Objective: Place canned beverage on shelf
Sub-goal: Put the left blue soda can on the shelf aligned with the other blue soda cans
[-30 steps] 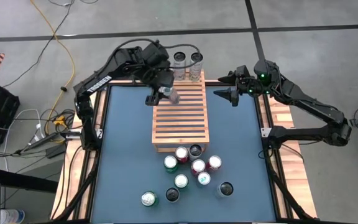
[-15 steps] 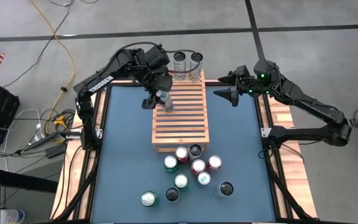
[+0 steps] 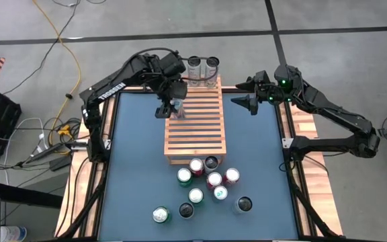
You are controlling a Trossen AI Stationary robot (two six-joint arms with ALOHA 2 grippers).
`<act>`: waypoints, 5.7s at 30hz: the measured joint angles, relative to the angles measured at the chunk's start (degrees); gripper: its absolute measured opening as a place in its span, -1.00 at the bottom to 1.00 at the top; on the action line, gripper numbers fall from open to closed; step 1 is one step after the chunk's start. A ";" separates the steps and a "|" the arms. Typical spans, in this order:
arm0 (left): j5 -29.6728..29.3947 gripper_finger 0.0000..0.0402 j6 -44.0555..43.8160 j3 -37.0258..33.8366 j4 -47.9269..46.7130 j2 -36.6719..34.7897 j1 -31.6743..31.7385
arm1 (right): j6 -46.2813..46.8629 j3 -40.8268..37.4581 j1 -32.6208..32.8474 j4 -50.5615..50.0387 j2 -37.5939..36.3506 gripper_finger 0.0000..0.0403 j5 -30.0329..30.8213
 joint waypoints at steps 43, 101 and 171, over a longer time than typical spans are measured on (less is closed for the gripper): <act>-7.71 0.32 -1.09 0.02 5.94 2.10 -0.76 | -1.66 -0.02 -0.72 0.24 3.72 0.80 -0.17; -15.84 0.05 6.29 0.07 12.39 2.69 0.66 | -1.46 -0.02 -0.73 0.28 3.72 0.80 -0.24; -26.53 0.24 -29.71 3.06 0.95 -8.83 -10.71 | -15.26 21.40 10.14 24.17 43.10 0.75 -1.29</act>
